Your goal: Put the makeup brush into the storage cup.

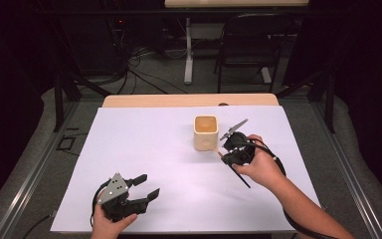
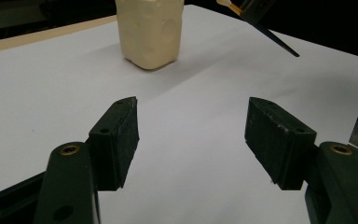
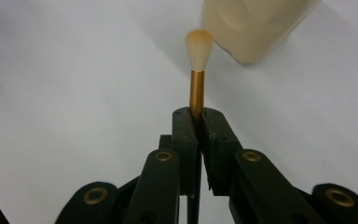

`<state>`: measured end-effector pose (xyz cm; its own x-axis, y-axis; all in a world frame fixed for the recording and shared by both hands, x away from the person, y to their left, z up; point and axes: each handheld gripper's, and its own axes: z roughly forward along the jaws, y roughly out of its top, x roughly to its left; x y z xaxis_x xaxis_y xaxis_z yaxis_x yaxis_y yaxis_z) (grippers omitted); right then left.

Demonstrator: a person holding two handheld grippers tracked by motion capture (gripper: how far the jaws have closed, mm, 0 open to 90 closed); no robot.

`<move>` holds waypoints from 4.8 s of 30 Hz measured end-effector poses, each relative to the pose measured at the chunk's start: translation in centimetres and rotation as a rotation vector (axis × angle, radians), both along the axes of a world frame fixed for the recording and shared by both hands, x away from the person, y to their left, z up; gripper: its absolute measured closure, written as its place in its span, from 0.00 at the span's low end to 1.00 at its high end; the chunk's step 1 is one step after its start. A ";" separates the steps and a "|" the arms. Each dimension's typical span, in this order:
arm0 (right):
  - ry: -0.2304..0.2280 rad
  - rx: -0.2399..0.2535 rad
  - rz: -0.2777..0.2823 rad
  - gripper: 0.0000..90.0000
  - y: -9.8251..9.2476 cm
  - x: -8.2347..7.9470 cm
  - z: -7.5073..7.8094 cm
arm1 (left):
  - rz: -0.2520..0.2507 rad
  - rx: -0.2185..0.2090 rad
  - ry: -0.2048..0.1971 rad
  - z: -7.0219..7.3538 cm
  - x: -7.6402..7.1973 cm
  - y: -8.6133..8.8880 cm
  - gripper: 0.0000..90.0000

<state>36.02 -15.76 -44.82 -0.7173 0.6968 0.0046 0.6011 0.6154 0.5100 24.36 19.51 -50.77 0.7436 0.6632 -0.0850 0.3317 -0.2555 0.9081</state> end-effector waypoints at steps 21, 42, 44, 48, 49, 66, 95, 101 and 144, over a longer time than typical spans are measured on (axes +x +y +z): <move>-0.157 0.188 -0.005 0.93 0.7 -0.4 0.7 | -0.005 -0.004 0.003 0.0 0.1 0.1 0.39; -0.259 0.386 -0.005 0.93 1.2 -1.5 -0.2 | -0.006 -0.014 0.007 0.1 0.3 -0.2 0.40; -0.261 0.412 -0.013 0.93 1.1 -1.5 -0.4 | -0.001 -0.009 -0.003 0.4 0.4 -0.2 0.40; -0.264 0.451 -0.015 0.93 1.1 -1.6 -0.6 | 0.008 -0.040 0.010 1.1 0.9 -0.5 0.40; -0.262 0.454 -0.015 0.93 1.1 -1.7 -0.6 | 0.008 -0.052 0.015 1.3 1.1 -0.6 0.40; -0.334 0.556 -0.007 0.93 1.8 -2.4 0.6 | -0.016 -0.097 0.012 4.0 3.7 -3.5 0.41; -0.389 0.680 -0.061 0.93 1.4 -2.4 0.4 | -0.042 -0.087 0.059 3.8 6.6 -8.2 0.45; -0.417 0.727 -0.079 0.94 1.1 -2.6 0.7 | -0.051 -0.101 0.072 3.6 6.7 -8.8 0.48; -0.411 0.793 -0.108 0.94 2.7 -3.9 -1.5 | -0.079 -0.177 0.154 1.9 6.7 -9.1 0.70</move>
